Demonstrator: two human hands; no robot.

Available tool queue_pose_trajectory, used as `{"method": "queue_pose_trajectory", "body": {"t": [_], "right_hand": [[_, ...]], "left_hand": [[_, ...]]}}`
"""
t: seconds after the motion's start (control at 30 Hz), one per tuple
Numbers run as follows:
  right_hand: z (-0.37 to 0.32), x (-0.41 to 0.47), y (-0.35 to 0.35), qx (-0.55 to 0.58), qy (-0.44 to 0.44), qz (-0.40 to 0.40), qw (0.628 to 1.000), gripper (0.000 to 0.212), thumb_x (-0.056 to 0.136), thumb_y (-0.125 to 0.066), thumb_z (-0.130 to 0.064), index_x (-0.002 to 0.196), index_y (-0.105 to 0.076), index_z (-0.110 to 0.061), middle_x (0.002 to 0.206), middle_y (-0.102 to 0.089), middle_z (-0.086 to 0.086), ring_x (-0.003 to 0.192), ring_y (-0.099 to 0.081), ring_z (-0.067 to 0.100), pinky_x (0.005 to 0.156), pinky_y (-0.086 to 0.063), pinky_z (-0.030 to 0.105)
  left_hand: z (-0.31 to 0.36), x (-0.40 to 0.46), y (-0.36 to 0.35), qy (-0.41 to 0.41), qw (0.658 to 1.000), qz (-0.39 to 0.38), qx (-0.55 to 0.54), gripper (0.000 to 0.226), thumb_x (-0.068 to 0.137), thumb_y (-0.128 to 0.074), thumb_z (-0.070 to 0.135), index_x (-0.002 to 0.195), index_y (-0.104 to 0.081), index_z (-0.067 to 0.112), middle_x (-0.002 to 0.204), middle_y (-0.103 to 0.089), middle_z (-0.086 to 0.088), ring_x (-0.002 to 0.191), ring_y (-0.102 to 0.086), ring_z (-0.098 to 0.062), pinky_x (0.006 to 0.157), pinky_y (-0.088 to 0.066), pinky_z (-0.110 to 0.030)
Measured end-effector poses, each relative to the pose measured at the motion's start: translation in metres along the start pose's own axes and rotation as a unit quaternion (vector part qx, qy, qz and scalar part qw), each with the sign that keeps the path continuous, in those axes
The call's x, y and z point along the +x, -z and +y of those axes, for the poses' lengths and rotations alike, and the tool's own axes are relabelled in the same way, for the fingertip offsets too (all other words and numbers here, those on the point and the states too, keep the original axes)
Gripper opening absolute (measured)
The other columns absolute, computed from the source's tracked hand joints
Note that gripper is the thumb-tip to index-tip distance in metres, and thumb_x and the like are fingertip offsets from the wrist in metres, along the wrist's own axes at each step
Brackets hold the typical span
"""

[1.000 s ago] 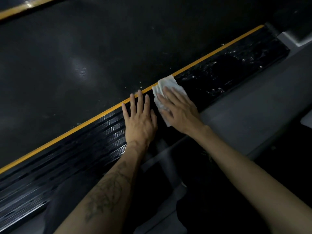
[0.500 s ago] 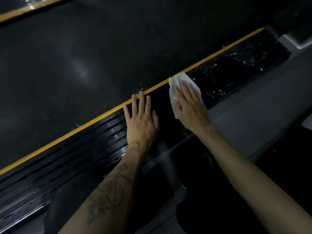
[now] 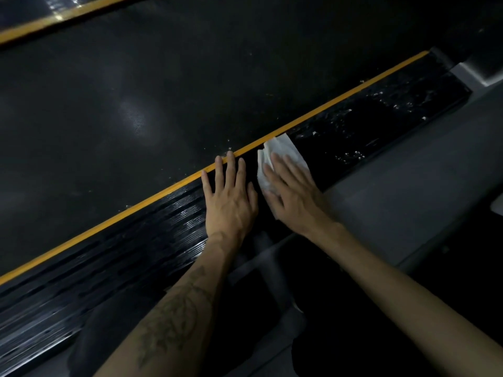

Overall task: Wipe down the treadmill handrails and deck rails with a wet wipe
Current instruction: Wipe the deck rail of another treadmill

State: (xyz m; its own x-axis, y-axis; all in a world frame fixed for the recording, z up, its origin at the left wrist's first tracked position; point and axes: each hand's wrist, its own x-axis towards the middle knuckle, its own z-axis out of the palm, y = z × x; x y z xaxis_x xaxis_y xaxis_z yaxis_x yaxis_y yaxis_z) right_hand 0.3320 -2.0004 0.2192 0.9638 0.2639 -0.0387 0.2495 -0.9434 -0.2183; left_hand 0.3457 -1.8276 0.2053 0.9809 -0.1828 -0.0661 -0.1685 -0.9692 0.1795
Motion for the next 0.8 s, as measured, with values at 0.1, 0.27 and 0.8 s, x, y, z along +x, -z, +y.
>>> {"method": "queue_pose_trajectory", "body": {"t": [0.1,0.27,0.8], "right_hand": [[0.024,0.010,0.009,-0.032,-0.040,0.001,0.999,0.061,0.108,-0.029,-0.046,0.163,-0.020,-0.021,0.172,-0.011,0.006,0.159,-0.006,0.022,0.128,-0.010,0.042],[0.011,0.007,0.005,-0.006,-0.072,0.036,0.997,0.062,0.107,-0.022,-0.040,0.161,-0.029,-0.012,0.169,-0.020,0.015,0.158,-0.015,0.031,0.126,-0.019,0.051],[0.022,-0.007,0.004,-0.016,-0.007,0.020,1.000,0.057,0.108,-0.033,-0.042,0.161,-0.030,-0.022,0.170,-0.019,0.005,0.158,-0.013,0.023,0.128,-0.015,0.045]], "left_hand": [[0.001,0.000,0.003,-0.001,1.000,-0.002,-0.002,0.061,0.109,-0.017,0.043,0.164,-0.014,0.019,0.173,0.002,-0.005,0.158,0.011,-0.026,0.127,0.001,-0.058],[0.002,0.001,0.004,-0.003,1.000,-0.006,-0.006,0.060,0.109,-0.017,0.043,0.164,-0.013,0.020,0.173,0.004,-0.005,0.158,0.013,-0.026,0.127,0.001,-0.058],[0.004,0.002,0.004,-0.005,1.000,-0.001,-0.009,0.062,0.108,-0.015,0.043,0.164,-0.014,0.018,0.173,0.002,-0.006,0.158,0.012,-0.026,0.127,0.002,-0.057]]}}
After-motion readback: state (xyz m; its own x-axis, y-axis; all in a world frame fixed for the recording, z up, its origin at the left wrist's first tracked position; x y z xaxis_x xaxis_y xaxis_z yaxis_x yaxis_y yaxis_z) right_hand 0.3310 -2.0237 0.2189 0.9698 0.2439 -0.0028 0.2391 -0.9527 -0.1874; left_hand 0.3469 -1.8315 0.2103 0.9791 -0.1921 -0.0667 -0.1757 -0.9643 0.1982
